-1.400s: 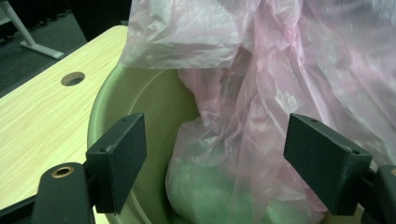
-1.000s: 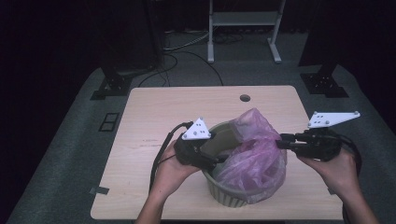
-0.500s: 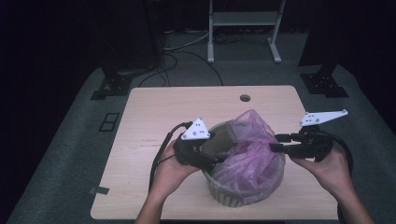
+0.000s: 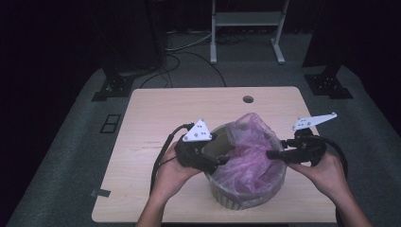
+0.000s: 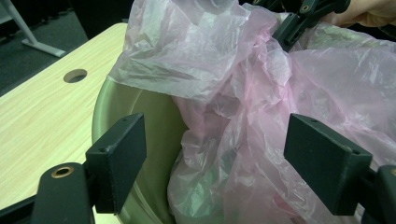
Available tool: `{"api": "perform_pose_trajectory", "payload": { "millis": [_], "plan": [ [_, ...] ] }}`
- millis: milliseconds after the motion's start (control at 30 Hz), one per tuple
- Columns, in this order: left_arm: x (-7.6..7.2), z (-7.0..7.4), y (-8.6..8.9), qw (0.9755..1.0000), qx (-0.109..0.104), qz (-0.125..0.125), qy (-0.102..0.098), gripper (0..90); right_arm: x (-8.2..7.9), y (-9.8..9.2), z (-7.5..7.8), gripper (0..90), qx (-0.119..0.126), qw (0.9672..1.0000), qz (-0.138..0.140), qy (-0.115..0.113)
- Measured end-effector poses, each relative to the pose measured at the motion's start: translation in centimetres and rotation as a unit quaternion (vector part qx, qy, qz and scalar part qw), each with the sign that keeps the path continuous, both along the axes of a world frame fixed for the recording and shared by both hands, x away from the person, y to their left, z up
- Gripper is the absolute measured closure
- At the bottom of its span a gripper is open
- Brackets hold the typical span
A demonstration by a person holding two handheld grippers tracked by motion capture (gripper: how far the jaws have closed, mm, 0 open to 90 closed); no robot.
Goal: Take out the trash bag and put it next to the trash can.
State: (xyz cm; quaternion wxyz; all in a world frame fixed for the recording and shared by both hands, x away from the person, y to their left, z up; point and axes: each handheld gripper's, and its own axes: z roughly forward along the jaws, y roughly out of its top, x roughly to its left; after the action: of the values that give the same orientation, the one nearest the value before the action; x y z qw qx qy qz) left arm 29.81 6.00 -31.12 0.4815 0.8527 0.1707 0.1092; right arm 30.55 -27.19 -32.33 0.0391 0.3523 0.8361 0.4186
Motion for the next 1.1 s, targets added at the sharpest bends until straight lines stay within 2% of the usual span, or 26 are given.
{"api": "perform_pose_trajectory", "payload": {
  "millis": [67,200,333,467,733,933,1100],
  "plan": [
    [0.0,0.0,0.0,1.0,0.0,0.0,0.0,19.5,-0.2,0.0,0.2,51.8,0.003,1.0,0.0,-0.006],
    [-0.1,0.0,-0.1,1.0,0.0,0.0,-0.001,19.5,-0.3,0.1,0.4,53.0,-0.008,0.9999,-0.007,-0.01],
    [-0.1,0.1,0.0,1.0,-0.002,0.001,-0.001,19.5,-0.4,-0.3,0.6,51.6,0.002,0.9995,-0.023,-0.023],
    [-0.1,0.1,-0.1,1.0,-0.001,0.0,-0.001,19.5,-0.6,-0.5,1.0,53.1,0.0,0.9989,-0.031,-0.035],
    [-0.1,0.1,-0.1,1.0,-0.002,-0.001,-0.001,19.5,-1.1,-1.0,1.8,66.0,0.008,0.9974,-0.038,-0.062],
    [-0.1,0.1,-0.1,1.0,-0.005,-0.001,0.0,19.3,-1.5,-1.4,2.4,77.6,0.019,0.9945,-0.042,-0.094],
    [-0.2,0.2,-0.1,1.0,-0.007,-0.006,0.0,17.4,-1.7,-1.4,2.9,87.0,0.021,0.9927,-0.04,-0.112]
  ]
}}
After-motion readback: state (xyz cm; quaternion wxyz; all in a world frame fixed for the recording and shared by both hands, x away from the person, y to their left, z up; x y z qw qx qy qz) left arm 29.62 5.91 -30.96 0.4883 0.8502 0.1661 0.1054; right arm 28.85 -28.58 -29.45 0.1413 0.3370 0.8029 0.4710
